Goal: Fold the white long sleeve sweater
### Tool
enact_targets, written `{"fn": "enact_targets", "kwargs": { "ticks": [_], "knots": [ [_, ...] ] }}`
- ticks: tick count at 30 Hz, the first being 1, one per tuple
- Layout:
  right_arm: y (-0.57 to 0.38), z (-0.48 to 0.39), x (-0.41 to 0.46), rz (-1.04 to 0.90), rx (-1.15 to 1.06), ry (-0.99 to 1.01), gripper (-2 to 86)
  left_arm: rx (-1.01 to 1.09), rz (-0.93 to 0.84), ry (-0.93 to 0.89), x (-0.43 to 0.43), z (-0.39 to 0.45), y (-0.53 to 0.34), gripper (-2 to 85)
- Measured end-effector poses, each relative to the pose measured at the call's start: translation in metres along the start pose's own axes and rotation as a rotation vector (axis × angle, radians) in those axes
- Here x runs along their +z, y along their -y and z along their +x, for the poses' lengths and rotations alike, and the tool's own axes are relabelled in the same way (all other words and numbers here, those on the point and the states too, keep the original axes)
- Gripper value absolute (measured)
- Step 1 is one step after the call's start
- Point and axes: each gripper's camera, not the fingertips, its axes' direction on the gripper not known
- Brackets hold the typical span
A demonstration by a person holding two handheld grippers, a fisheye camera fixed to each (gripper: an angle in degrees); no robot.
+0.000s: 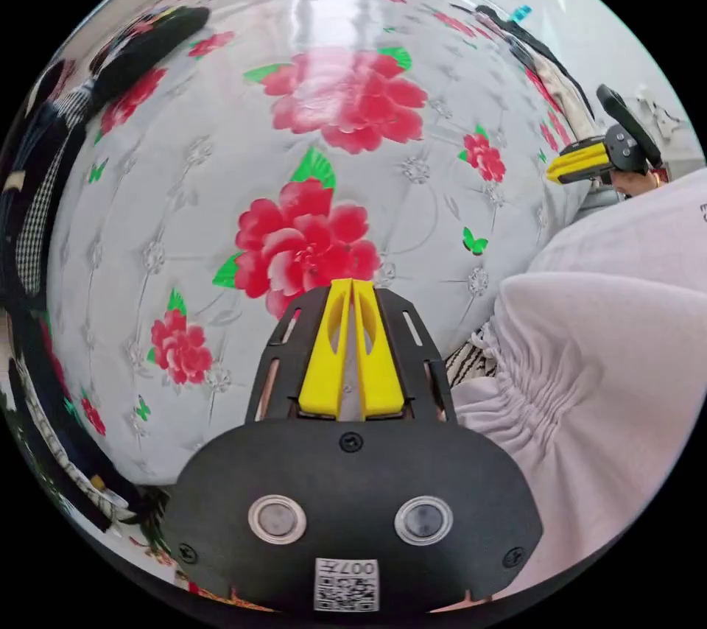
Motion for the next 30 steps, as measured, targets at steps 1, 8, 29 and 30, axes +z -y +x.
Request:
{"fn": "enact_targets", "kwargs": {
  "ticks": [1,8,29,30],
  "knots": [
    [0.001,0.000,-0.002,0.037,0.003,0.010,1.9,0.029,-0.002,0.033,0.006,0.014,0.008,-1.0],
    [-0.022,0.032,-0.029,0.155,-0.098,0.142,1.7,-0.199,-0.034,0.006,0.048,0.046,0.020,-1.0],
    [-0.455,0.427,-0.059,0.613,0.936,-0.017,9.9,-0.353,0.170,-0.138,0.109,0.265,0.078,-1.0],
    [-0.455,0.430,-0.053,0.579,0.919,0.002,10.2,-0.335,0.175,-0.131,0.109,0.278,0.084,-1.0]
  ]
}}
